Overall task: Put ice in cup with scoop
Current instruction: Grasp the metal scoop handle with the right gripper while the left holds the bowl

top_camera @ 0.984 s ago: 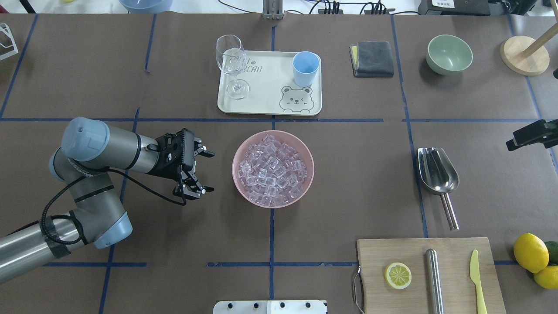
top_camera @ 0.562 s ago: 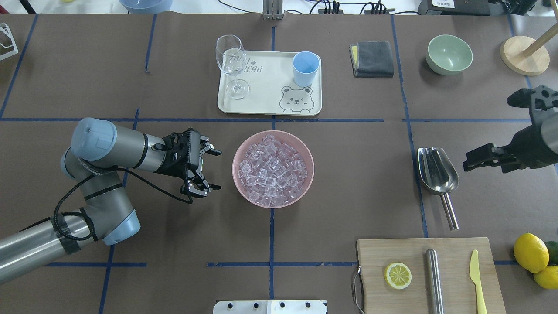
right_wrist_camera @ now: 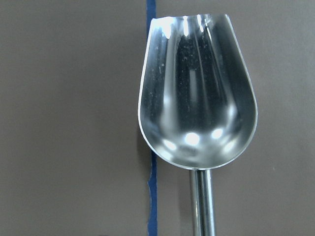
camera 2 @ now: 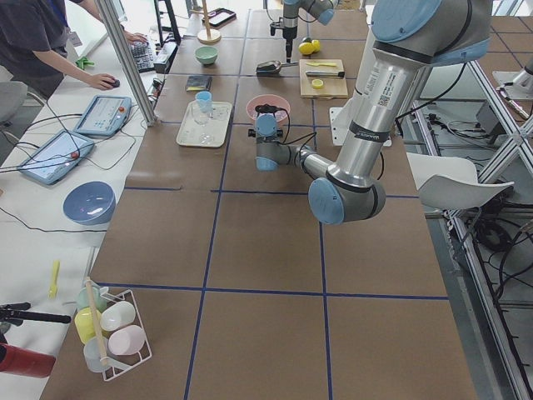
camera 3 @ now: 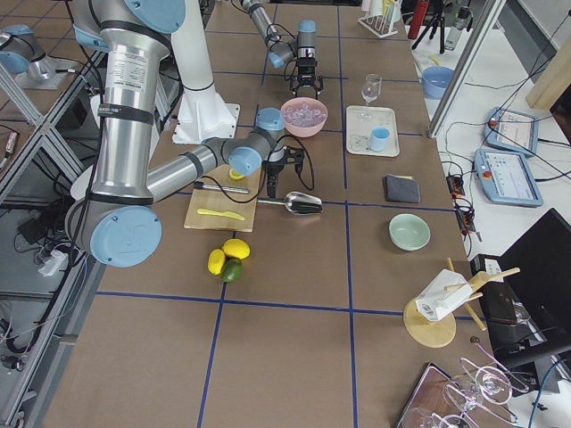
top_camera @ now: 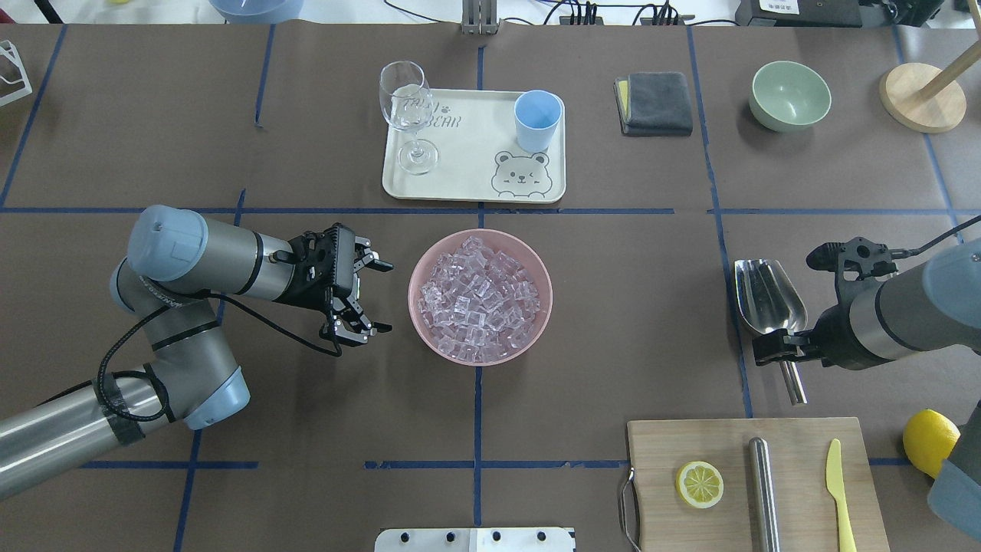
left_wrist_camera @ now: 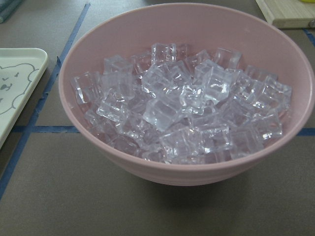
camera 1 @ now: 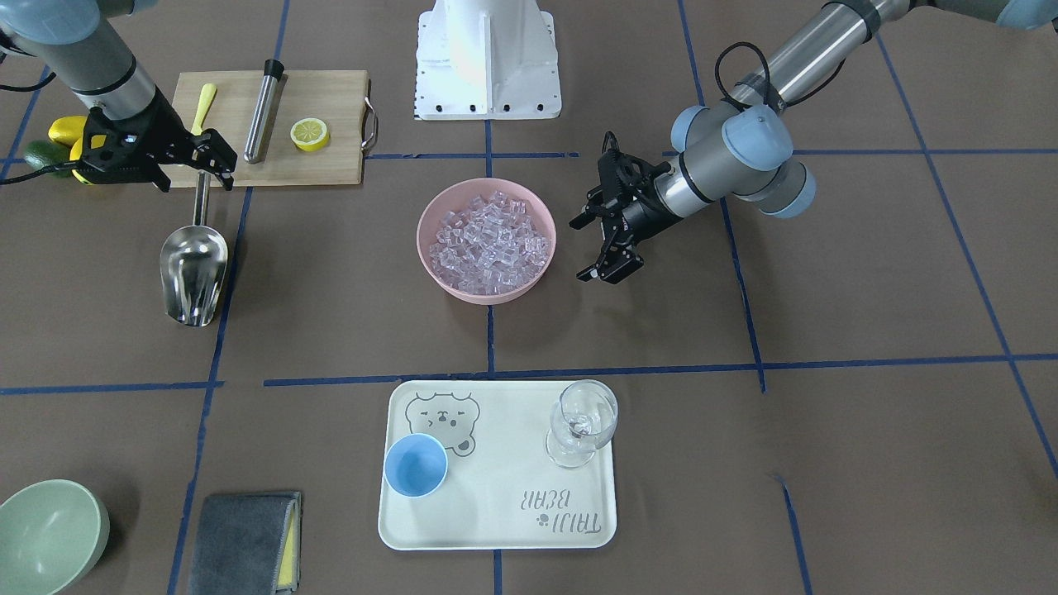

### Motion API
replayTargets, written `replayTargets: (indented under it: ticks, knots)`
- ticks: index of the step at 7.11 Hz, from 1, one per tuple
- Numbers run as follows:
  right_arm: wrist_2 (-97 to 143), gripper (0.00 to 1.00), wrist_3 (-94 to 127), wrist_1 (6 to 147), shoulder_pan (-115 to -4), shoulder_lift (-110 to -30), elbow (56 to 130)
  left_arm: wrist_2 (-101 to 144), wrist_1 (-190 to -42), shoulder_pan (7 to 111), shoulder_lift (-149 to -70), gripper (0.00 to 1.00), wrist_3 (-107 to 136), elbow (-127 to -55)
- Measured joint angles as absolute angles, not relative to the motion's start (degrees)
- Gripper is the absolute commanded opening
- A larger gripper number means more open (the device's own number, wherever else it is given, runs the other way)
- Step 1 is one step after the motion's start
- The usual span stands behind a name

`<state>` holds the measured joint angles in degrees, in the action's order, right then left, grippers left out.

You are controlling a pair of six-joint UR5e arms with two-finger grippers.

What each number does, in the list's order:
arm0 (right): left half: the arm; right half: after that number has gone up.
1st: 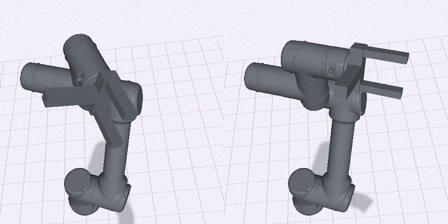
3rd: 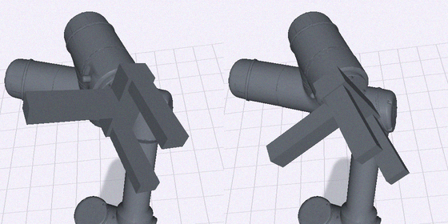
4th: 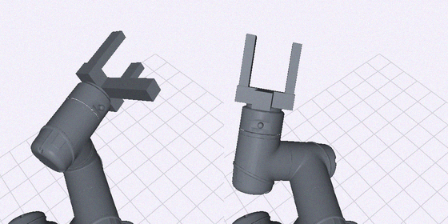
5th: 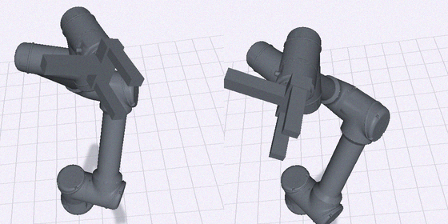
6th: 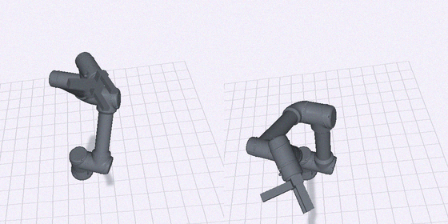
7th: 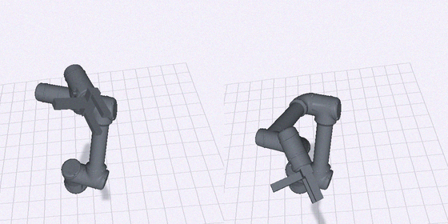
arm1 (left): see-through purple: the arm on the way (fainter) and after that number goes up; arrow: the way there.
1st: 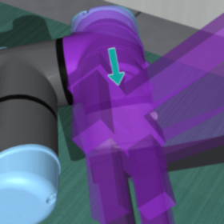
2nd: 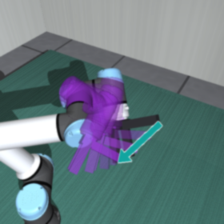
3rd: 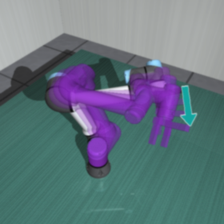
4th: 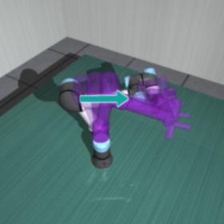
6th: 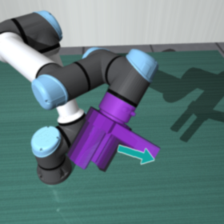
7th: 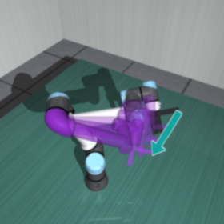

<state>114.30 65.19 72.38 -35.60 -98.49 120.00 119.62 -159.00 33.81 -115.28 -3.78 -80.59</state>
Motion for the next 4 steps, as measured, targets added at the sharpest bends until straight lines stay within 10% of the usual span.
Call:
replayTargets:
  ticks: [3,4]
  knots:
    - [113.8,0.75,66.8,68.7,-33.8,-99.4,116.5,119.6,-159.0,33.8,-115.3,1.0,-3.8,-80.6]
    - [113.7,0.56,66.8,66.4,-33.4,-100.3,115.6,119.6,-159.0,33.8,-115.3,1.0,-3.8,-80.6]
